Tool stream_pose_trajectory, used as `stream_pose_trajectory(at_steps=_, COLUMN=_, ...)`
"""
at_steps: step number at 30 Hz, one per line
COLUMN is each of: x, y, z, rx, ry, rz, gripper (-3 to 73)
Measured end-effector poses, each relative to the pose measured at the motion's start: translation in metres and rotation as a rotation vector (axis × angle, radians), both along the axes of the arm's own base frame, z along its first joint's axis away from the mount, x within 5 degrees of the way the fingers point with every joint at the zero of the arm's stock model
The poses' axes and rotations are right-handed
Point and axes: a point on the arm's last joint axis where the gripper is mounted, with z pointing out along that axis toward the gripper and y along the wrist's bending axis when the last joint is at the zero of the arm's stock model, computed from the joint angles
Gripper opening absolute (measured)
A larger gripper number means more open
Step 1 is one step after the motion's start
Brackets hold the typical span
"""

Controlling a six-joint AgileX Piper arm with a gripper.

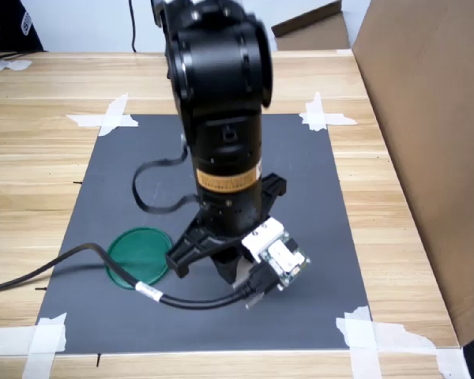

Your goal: Grasp a white terminal and put it in the green lid.

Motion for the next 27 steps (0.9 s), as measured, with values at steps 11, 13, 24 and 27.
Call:
stream_pose_trajectory(at_steps=11, x=-0.039, y=-0.007, z=0.084, rx=0.135, ry=-0.079, rz=-0.024, gripper=26.8)
stream_pose_trajectory(at_steps=13, x=-0.041, y=-0.013, z=0.088, rx=0.159, ry=-0.068, rz=-0.039, gripper=26.8)
stream_pose_trajectory(at_steps=24, x=-0.05, y=-0.11, z=0.053, rx=0.043, ry=0.049, rz=-0.122, gripper=26.8)
stream_pose_trajectory(at_steps=27, x=-0.062, y=-0.125, z=0.033, rx=0.027, ry=0.1, rz=-0.126, gripper=26.8)
